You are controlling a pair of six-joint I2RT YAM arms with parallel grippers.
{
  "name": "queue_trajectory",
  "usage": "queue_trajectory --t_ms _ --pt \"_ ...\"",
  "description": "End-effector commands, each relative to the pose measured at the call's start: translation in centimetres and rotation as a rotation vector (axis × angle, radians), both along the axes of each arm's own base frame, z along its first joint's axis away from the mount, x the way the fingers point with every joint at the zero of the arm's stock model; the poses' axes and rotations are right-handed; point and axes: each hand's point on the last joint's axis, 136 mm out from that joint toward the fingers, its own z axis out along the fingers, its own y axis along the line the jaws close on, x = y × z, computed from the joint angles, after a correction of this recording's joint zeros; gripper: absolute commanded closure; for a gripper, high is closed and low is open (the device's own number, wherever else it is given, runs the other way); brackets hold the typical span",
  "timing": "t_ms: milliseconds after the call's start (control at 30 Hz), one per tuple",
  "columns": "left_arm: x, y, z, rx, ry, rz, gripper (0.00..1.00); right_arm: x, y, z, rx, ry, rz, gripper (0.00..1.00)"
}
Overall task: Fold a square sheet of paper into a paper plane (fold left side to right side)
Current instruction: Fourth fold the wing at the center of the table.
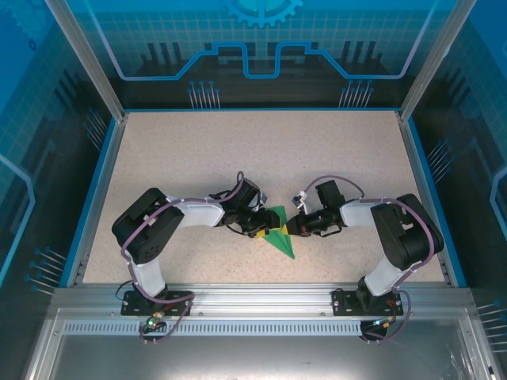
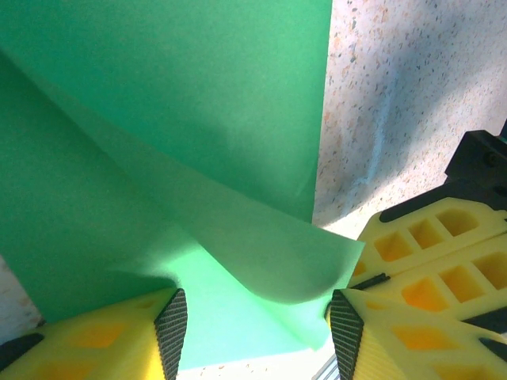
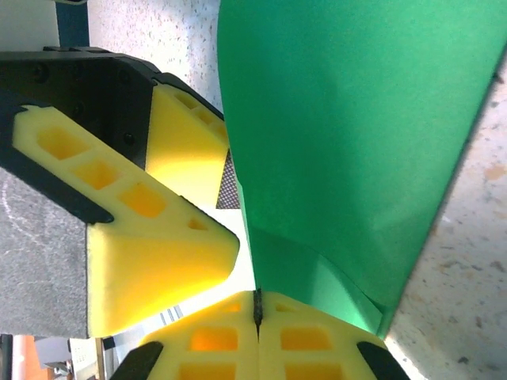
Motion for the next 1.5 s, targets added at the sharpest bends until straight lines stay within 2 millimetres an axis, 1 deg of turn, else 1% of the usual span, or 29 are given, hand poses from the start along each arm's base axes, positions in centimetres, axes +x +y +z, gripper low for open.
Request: queue_trajectory --t_ms 0,267,433,967,1233,1467 --pt "-0.9 2.0 -4.1 0.139 0.039 0.013 0.45 0.0 -0.6 -0.8 -0.022 0.017 -0.008 0.99" --pt "-0.9 2.0 -4.0 0.140 0.037 0.013 0.45 0.4 -1.2 -1.9 -0.079 0.049 -0.034 0.99" --pt "-1.0 2.0 -4.0 0.141 0.037 0.011 0.45 0.5 -1.5 -2.3 -0.102 0.055 -0.048 0.99" --pt "-1.0 2.2 -4.1 0.144 0.039 0.013 0.44 0.9 -2.3 -2.4 -0.128 0.054 -0.087 1.00" --pt "-1.0 2.2 -4.1 0.144 0.037 0.012 0.44 0.7 -2.3 -2.6 -0.130 0.069 -0.092 0.99" --pt "-1.0 2.2 -4.2 0.148 0.040 0.013 0.44 0.5 -2.4 -2.3 -0.134 0.065 -0.100 0.99"
